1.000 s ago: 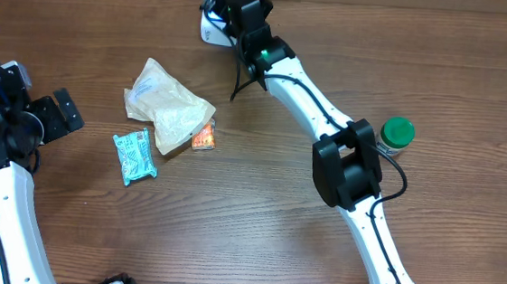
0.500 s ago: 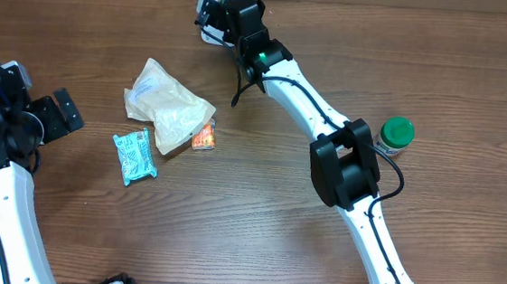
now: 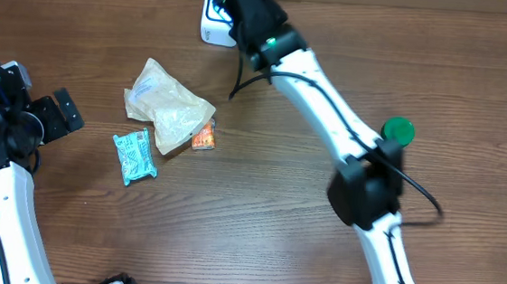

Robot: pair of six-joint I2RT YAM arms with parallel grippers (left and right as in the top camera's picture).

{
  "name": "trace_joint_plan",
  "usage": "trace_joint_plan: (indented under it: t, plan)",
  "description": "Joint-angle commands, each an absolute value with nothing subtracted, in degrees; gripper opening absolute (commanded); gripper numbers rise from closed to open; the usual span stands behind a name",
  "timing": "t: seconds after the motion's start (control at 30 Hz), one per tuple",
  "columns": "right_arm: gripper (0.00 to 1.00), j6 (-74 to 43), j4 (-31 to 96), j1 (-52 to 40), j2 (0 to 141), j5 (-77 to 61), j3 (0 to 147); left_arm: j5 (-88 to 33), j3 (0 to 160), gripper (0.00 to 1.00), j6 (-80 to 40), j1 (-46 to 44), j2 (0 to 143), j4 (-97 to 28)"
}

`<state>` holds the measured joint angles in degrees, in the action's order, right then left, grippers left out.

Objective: Scan the item barcode
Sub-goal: 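Hold the teal pack in front of the white scanner, then place the teal pack beside the jar and open the right gripper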

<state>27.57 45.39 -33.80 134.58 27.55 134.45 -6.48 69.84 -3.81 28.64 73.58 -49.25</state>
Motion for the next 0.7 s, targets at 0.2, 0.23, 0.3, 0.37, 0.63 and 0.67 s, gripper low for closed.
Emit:
trace_joint_plan:
  t: [0.2, 0.23, 0.3, 0.37, 0.63, 0.67]
  plan:
    - [0.04, 1.45, 78.08, -21.91, 120.68, 1.23, 134.61, -6.94, 70.52, 1.00, -2.31, 28.82, 73.49, -49.06]
    - [0.04, 1.43, 80.51, -20.34, 120.90, -0.45, 133.78, -6.94, 70.52, 1.00, -2.31, 28.82, 73.49, -49.06]
    - [0.04, 1.41, 83.92, -16.40, 120.92, -3.25, 130.17, -6.94, 70.52, 1.00, -2.31, 28.82, 73.49, -49.04]
    - [0.04, 1.41, 84.36, -14.26, 120.92, -4.21, 127.09, -6.94, 70.52, 0.99, -2.31, 28.82, 73.52, -49.06]
    - [0.04, 1.26, 76.42, -5.48, 120.92, -4.01, 104.49, -6.94, 70.52, 1.00, -2.31, 28.82, 73.52, -49.04]
    - [0.04, 1.26, 74.98, -4.91, 120.92, -3.70, 102.24, -6.94, 70.52, 1.00, -2.31, 28.82, 73.49, -49.06]
